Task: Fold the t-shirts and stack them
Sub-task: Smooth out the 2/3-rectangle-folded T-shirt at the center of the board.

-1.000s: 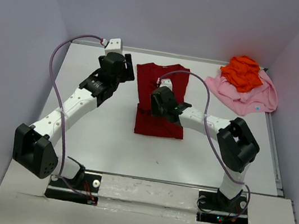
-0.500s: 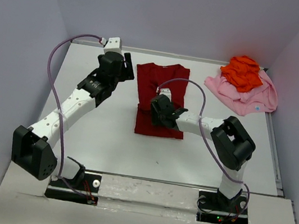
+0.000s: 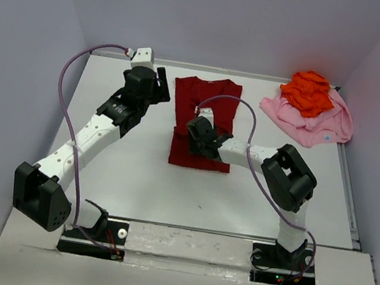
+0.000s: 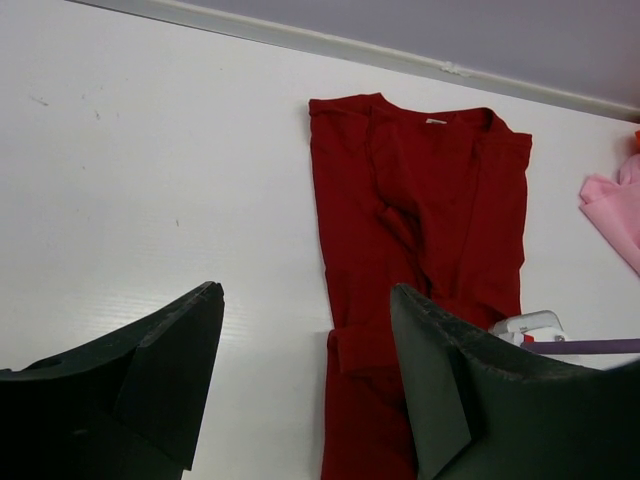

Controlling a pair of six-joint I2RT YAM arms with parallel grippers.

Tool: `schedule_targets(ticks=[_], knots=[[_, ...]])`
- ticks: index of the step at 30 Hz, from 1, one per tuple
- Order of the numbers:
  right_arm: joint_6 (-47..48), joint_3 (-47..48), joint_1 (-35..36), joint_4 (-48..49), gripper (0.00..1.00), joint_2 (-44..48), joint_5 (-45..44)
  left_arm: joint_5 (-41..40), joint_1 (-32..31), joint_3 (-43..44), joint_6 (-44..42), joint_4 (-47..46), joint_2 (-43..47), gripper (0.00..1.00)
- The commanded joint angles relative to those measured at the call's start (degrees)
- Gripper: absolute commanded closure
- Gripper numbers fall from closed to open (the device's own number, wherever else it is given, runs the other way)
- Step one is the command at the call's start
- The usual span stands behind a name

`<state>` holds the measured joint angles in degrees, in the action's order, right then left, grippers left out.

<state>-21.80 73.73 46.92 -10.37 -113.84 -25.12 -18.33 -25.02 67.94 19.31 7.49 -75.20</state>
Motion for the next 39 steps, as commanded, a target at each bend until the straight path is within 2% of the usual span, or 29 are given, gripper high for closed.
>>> schedule_targets(ticks=[1, 23, 39], knots=[[1.93, 3.95, 0.28, -1.23, 0.38, -1.47, -2.30, 0.13, 0.32, -0.27, -1.29, -2.30, 2.34, 0.23], [3.43, 11.43, -7.19, -0.53, 0.37, -7.53, 0.69, 0.31, 0.32, -0.36, -1.38, -2.30, 1.90, 0.23], [9.41, 26.28, -8.77, -2.28, 0.37, -14.82, -1.51, 1.01, 0.32, -0.35, -1.29, -2.39, 1.63, 0.23]])
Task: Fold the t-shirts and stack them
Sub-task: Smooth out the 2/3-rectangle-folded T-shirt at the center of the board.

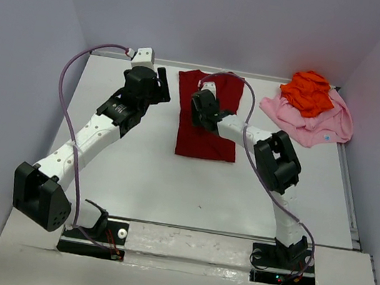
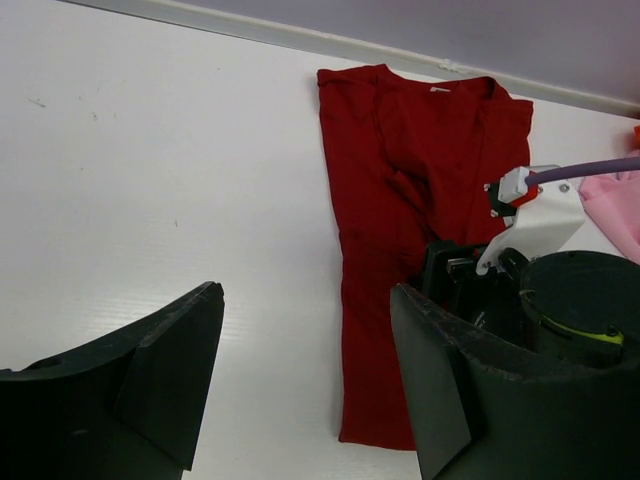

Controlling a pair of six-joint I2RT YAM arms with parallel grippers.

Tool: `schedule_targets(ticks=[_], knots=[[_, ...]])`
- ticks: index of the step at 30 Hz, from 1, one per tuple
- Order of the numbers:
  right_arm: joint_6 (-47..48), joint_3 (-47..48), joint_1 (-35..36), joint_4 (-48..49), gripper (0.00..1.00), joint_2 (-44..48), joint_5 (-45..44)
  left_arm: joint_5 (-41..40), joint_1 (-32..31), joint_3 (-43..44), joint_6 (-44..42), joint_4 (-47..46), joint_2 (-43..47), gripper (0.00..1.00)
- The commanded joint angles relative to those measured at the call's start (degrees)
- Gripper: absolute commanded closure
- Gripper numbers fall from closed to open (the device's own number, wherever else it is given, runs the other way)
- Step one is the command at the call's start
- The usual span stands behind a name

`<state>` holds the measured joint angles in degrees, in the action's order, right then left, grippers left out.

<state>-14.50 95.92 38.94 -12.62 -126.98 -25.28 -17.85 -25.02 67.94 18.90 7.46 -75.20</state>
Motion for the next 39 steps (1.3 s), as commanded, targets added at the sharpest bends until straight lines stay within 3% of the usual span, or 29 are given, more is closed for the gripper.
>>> schedule_targets(ticks=[1, 10, 15, 22, 27, 31, 35, 39], knots=[[2.11, 5.49, -1.49, -0.03, 0.37, -2.65, -1.44, 0.88, 0.32, -0.35, -0.88, -2.45, 1.55, 0.23], [4.83, 13.85, -4.57, -1.70, 0.37, -7.41, -1.00, 2.64, 0.32, -0.18, -0.61, -2.28, 0.32, 0.23], [5.45, 12.81, -4.57, -2.49, 0.37, -2.94, -0.91, 2.99, 0.32, -0.09, -0.09, -2.01, -0.74, 0.23], [1.42, -3.78, -4.57, -2.67, 0.37, 17.35, -1.44, 4.13, -0.12, -1.41, 3.51, -2.63, -0.56, 0.23], [-6.93, -23.91, -4.57, -1.01, 0.38, 32.11, -0.21, 10.54, -1.35, -7.44, 12.38, -5.25, -0.12, 0.24], [-11.24, -34.80, -4.57, 2.94, 0.39, 37.40, 1.89, 16.61, -2.05, -20.02, 20.02, -16.47, -0.38, 0.24], [-16.42, -43.51, -4.57, 4.88, 0.38, 39.96, 4.61, 15.47, -3.55, -30.47, 23.28, -25.19, -1.88, 0.24], [-17.49, -47.83, -4.57, 10.32, 0.39, 40.85, 8.66, 14.25, -4.78, -35.06, 23.73, -30.65, -3.55, 0.24]])
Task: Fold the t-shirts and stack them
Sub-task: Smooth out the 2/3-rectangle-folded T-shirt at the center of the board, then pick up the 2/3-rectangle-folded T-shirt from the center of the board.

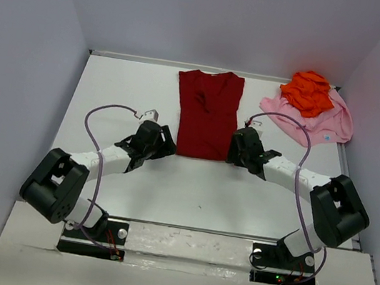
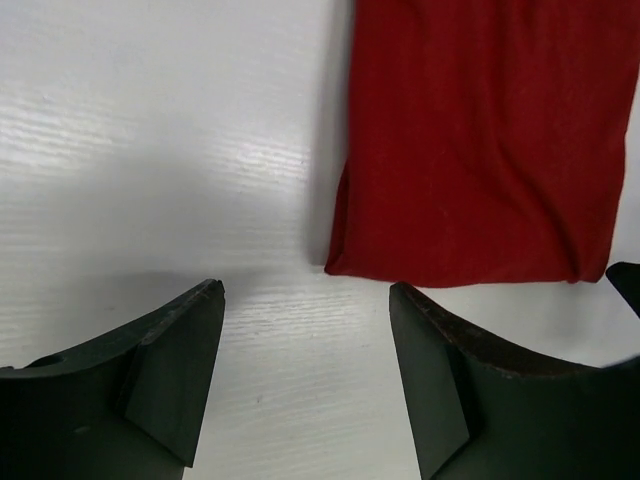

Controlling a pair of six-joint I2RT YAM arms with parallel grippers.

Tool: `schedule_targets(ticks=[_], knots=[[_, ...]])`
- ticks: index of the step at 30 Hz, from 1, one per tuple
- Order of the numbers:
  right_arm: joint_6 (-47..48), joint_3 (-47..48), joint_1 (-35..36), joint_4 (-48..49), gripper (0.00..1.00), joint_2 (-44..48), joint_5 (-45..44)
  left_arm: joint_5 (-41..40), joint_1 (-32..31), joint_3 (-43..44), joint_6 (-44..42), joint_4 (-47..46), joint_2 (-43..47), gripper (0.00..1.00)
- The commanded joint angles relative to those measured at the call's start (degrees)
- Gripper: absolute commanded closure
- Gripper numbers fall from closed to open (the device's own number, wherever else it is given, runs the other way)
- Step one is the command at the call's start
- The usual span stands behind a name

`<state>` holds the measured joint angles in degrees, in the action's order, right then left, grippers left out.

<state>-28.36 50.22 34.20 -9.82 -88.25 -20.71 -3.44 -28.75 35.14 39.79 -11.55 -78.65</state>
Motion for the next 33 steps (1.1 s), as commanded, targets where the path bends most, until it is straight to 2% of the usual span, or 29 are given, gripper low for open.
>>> schedule_targets(ticks=[1, 6, 22, 30, 31, 33], knots=[[-4.42, -2.40, 0.17, 7.97, 0.39, 1.33, 4.36, -0.68, -1.39, -3.22, 2.84, -12.87, -0.79, 0.24], [-6.36, -4.16, 0.17, 9.30, 0.40, -1.93, 4.98, -1.22, -2.10, -5.87, 3.80, -17.45, -3.17, 0.24], [-5.65, -4.78, 0.17, 10.97, 0.39, -4.21, 4.71, -2.62, -2.71, -1.65, 1.43, -18.33, -10.90, 0.25], [-5.39, -4.69, 0.17, 10.53, 0.39, -5.79, 4.36, -0.51, -2.89, -0.42, 1.34, -20.26, -15.12, 0.38], [-5.30, -4.60, 0.17, 10.53, 0.39, -5.80, 4.10, -0.16, -2.89, -0.07, 1.34, -20.61, -15.74, 0.46], [-5.30, -4.51, 0.17, 10.53, 0.40, -5.88, 4.01, 0.19, -2.89, 0.20, 1.25, -20.88, -16.27, 0.50]])
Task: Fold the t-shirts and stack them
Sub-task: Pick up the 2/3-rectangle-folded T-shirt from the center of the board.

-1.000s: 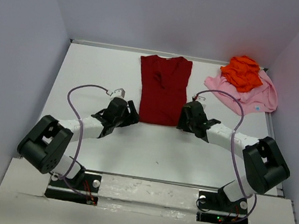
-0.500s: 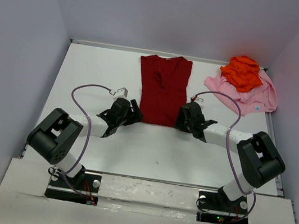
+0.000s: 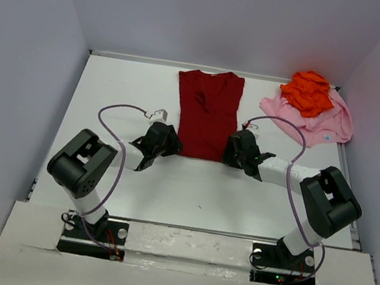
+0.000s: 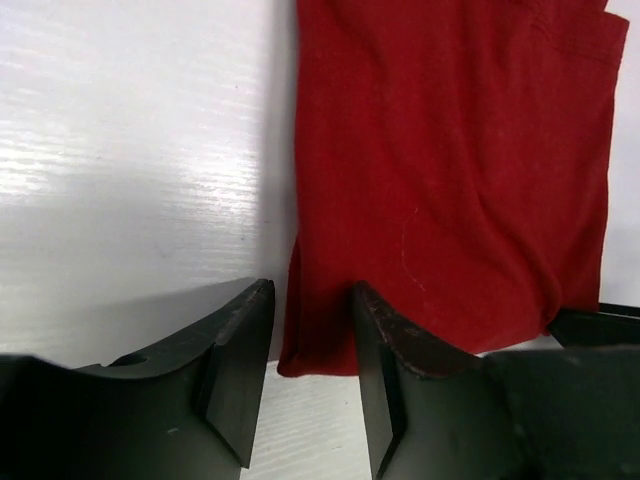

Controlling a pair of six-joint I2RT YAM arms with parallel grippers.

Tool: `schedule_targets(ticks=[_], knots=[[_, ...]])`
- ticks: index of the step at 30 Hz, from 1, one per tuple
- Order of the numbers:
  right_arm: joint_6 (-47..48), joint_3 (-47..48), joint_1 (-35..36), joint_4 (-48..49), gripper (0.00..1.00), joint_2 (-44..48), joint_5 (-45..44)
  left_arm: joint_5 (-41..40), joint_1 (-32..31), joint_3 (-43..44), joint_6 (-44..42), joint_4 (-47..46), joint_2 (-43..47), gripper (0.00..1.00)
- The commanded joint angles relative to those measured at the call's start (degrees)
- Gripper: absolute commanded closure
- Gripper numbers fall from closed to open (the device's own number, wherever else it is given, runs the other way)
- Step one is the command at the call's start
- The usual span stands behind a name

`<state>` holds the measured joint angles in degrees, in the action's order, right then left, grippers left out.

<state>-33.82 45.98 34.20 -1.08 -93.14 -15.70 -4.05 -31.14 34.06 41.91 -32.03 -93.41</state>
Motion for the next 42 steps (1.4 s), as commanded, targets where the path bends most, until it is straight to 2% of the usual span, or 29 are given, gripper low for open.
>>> schedule_targets(ticks=[1, 8, 16, 20, 24, 36, 42], knots=[[0.16, -0.10, 0.17, 1.70, 0.40, -1.07, -0.99, 1.06, -0.59, 1.53, -0.95, -0.49, -2.04, 0.53], [0.43, 0.43, 0.17, 1.43, 0.40, -2.13, -1.35, 3.70, -0.77, 2.85, -1.48, -0.05, -3.71, 0.60], [0.51, 0.52, 0.17, 1.35, 0.39, -1.78, -1.52, 0.46, -1.56, 3.81, -1.92, 8.90, -0.73, 0.51], [0.43, 0.87, 0.17, 1.35, 0.39, -2.22, -1.61, -0.86, -1.82, 7.76, -2.71, 17.51, -1.95, 0.51], [0.34, 1.05, 0.17, 1.35, 0.39, -2.48, -1.79, -2.10, -2.18, 7.60, -3.50, 19.72, -1.78, 0.50], [0.43, 2.10, 0.17, 1.35, 0.39, -3.62, -1.87, -2.01, -3.76, 2.76, -1.75, 21.66, 3.40, 0.50], [0.69, 2.28, 0.17, 1.35, 0.39, -3.89, -1.79, -2.01, -4.90, 3.20, -1.48, 21.05, 1.21, 0.51]])
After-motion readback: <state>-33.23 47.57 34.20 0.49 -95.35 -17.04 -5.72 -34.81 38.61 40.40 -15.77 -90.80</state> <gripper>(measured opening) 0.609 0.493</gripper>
